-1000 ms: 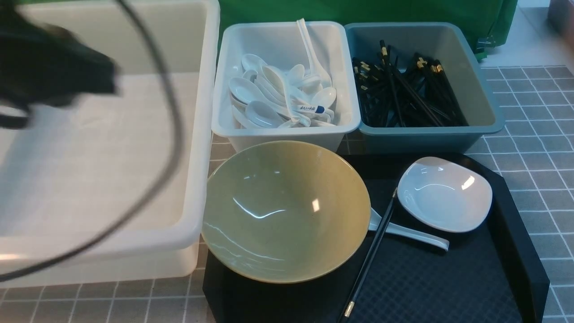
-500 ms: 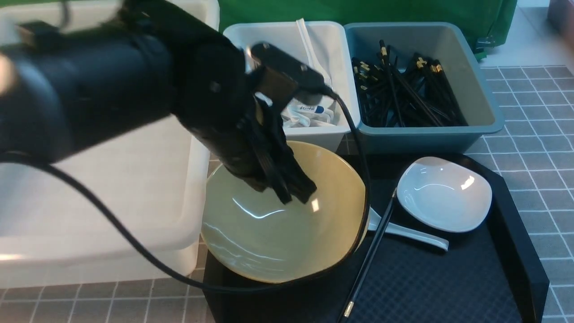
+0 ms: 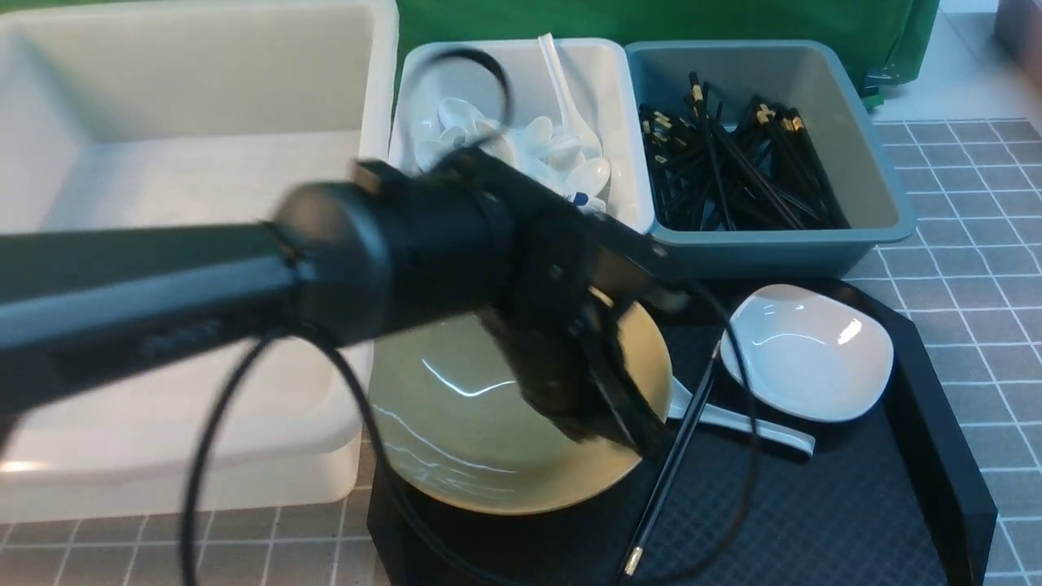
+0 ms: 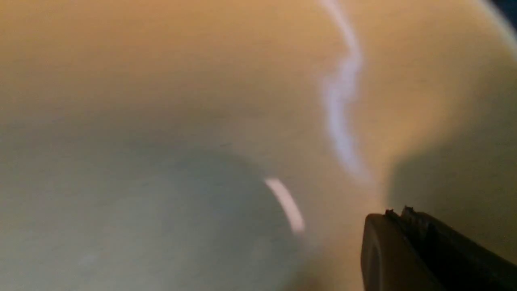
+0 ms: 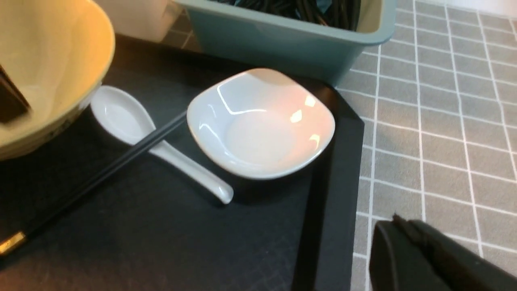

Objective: On grey table put chopsticks spoon bowls plates into blue grey white boxes.
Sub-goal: 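Grasp the large bowl on the tray by its rim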

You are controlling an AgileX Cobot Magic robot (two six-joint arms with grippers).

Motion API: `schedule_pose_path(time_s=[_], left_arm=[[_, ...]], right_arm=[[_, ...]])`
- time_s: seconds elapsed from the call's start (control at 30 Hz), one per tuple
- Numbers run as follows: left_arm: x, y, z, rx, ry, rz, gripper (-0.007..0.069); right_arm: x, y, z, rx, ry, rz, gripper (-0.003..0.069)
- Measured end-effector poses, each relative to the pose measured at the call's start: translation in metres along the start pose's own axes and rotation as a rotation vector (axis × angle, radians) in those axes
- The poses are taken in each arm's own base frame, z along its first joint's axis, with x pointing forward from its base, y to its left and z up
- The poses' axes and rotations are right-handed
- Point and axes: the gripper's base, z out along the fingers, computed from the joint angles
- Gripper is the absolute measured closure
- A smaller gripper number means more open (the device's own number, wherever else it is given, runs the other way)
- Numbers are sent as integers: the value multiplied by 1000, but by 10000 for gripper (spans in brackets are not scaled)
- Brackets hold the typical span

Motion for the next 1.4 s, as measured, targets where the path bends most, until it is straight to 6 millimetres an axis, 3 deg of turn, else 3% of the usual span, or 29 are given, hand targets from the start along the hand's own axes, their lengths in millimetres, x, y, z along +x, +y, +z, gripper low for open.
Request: schedule_pose_path(time_s=[0.1, 0.23, 0.37, 0.5, 0.6, 0.63, 0.67, 0.77, 0.83, 1.0, 1.23, 1.4], left_arm=[[-5, -14, 4, 42, -1, 18, 633], [-18, -27, -6, 104, -54, 21, 633], [-41, -31, -33, 121, -114, 75, 633], [-51, -9, -55, 19, -93, 89, 613], [-51, 24, -62, -97, -65, 53, 538], [-49, 40, -63, -138, -53, 28, 480], [-49, 44, -63, -145, -49, 19, 471], [-43, 79, -60, -187, -4, -59, 312], [-40, 92, -55, -196, 21, -90, 234], [-36, 108, -33, -204, 82, -118, 145], [-33, 109, -8, -176, 141, -134, 145], [-31, 101, -2, -76, 175, -149, 199]], right_arm=[[0, 0, 0, 1, -2, 0, 624], [0, 0, 0, 0, -2, 2, 624], [0, 0, 0, 0, -2, 2, 624], [0, 0, 0, 0, -2, 2, 624], [0, 0, 0, 0, -2, 2, 624], [0, 0, 0, 0, -2, 2, 624], [0, 0, 0, 0, -2, 2, 624], [0, 0, 0, 0, -2, 2, 624], [0, 0, 0, 0, -2, 2, 624], [0, 0, 0, 0, -2, 2, 624], [0, 0, 0, 0, -2, 2, 624], [0, 0, 0, 0, -2, 2, 624]])
